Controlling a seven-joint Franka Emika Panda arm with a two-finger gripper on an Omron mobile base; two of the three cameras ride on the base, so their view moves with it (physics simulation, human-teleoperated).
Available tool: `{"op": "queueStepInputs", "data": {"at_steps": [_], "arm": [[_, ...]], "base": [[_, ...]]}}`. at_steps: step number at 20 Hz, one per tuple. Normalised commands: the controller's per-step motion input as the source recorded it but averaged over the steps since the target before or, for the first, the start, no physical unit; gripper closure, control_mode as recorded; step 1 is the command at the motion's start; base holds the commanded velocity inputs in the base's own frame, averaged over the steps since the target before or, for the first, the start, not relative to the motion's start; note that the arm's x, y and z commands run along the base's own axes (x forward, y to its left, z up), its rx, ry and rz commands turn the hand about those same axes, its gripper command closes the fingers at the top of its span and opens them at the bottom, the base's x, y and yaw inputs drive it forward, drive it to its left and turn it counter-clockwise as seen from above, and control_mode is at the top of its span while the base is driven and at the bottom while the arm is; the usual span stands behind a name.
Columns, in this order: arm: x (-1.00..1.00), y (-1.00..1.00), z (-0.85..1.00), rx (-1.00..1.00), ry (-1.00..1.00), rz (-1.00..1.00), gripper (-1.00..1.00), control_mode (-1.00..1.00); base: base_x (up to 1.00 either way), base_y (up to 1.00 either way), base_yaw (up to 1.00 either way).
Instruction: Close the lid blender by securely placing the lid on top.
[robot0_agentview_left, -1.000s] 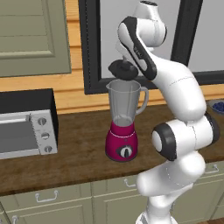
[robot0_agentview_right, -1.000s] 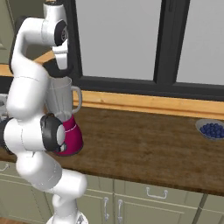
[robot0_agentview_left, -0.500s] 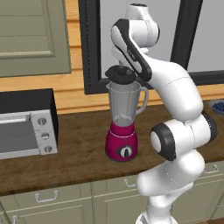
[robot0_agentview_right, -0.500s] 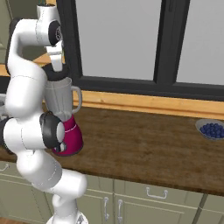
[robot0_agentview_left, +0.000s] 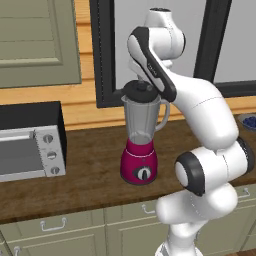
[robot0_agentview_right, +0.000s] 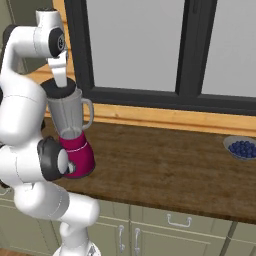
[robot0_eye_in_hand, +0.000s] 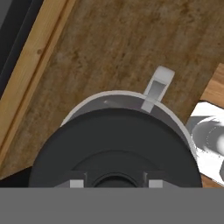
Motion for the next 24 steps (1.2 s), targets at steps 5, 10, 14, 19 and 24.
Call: {"op": "queueStepInputs", "data": {"at_steps": [5,10,14,19,24], "arm": [[0.01,0.00,-0.02,0.00,0.00,0.00,1.00,-1.00],[0.02,0.00,0.00,-0.03,0.00,0.00,1.00,-1.00],[0.04,0.00,0.00,0.00,0.00,0.00,1.00,-1.00],[0.09,0.00,0.00,0.00,0.00,0.00,1.00,-1.00],[0.10,-0.01,0.00,0.00,0.00,-0.02,1.00,-1.00]], "base": [[0.00,0.00,0.00],[0.00,0.00,0.00],[0.00,0.00,0.00],[0.00,0.00,0.00],[0.00,0.00,0.00]]}}
